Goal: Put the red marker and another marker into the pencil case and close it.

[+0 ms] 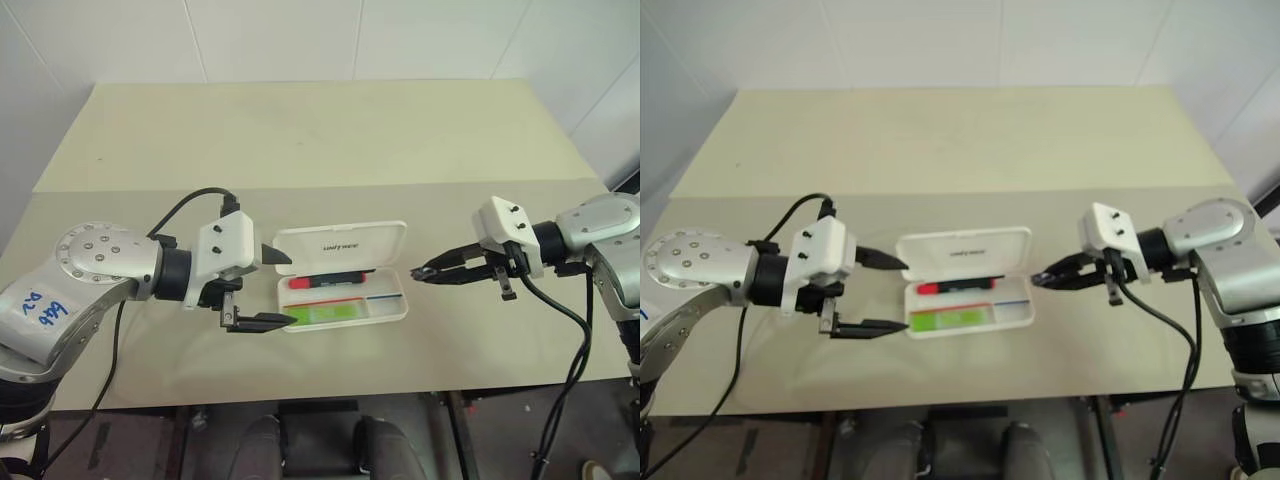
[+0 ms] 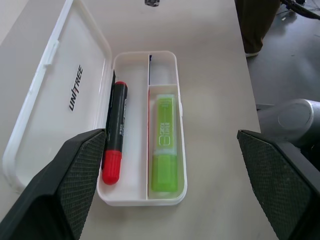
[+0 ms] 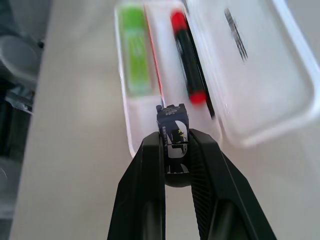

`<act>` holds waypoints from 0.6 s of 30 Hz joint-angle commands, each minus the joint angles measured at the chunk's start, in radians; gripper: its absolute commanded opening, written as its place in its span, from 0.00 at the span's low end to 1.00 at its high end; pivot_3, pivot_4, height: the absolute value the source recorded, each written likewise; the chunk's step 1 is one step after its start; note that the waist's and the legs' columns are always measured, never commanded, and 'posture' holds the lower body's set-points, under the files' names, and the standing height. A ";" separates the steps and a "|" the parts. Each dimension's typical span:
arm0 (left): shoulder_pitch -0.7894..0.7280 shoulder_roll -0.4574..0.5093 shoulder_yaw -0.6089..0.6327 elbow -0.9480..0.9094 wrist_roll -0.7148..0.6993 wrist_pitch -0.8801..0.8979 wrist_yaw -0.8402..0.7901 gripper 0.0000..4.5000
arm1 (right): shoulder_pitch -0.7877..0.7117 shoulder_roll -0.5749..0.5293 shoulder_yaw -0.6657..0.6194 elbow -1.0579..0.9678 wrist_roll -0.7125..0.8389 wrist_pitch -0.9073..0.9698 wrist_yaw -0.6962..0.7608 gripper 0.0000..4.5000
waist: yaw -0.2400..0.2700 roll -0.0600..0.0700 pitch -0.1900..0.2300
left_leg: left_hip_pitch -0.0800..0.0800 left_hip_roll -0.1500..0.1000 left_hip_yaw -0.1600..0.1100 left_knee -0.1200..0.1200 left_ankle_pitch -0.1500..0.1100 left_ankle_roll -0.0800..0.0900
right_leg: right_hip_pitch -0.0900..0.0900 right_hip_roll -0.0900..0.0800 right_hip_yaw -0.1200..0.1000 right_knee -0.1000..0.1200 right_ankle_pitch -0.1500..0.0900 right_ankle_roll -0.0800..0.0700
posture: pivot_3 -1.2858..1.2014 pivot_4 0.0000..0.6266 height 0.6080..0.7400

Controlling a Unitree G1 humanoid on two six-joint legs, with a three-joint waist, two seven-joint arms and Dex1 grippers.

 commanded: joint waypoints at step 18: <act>0.038 0.027 0.035 -0.041 0.010 0.020 0.048 1.00 | 0.019 0.127 0.152 0.019 -0.121 -0.052 -0.044 0.08 | 0.000 0.000 0.000 | 0.000 0.000 0.000 0.000 0.000 0.000 | 0.000 0.000 0.000 0.001 0.000 0.000 | 0.52 0.24 1.00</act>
